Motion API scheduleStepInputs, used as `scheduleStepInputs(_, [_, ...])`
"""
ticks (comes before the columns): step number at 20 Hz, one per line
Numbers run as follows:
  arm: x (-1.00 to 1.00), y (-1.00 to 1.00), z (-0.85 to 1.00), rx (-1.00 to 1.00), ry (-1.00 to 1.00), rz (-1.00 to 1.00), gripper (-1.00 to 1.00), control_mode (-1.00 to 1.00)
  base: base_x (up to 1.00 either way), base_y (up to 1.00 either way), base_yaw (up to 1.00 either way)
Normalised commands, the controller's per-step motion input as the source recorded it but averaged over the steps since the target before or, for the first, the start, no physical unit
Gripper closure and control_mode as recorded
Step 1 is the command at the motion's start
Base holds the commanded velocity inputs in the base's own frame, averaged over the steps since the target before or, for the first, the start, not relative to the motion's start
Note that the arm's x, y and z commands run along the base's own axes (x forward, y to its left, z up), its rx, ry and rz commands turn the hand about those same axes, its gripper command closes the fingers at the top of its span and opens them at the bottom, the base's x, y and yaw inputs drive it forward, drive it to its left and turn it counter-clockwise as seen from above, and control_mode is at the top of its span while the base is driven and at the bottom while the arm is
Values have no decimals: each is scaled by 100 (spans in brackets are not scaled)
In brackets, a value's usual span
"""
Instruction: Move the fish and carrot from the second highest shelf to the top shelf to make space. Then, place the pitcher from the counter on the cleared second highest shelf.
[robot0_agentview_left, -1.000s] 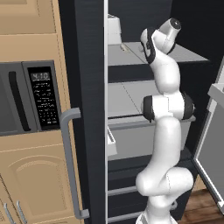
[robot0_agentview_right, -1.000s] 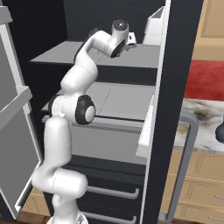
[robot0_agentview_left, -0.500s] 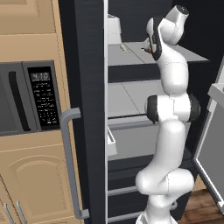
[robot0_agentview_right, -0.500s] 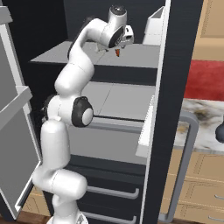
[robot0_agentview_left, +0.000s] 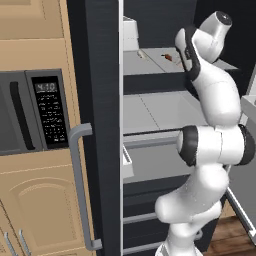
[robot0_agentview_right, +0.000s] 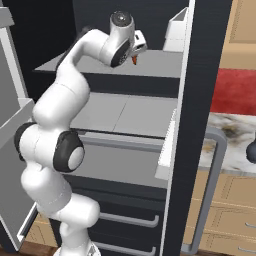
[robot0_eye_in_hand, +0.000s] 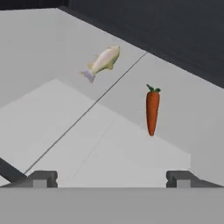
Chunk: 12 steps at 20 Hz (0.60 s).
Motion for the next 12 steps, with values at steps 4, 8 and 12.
scheduleStepInputs(4, [-100, 23, -49, -10, -52, 0, -100, -100, 0, 0, 0])
scheduleStepInputs(8, [-100, 29, -6, -7, -23, 0, -100, -100, 0, 0, 0])
scheduleStepInputs(12, [-100, 25, 8, -5, 0, 0, -100, -100, 0, 0, 0])
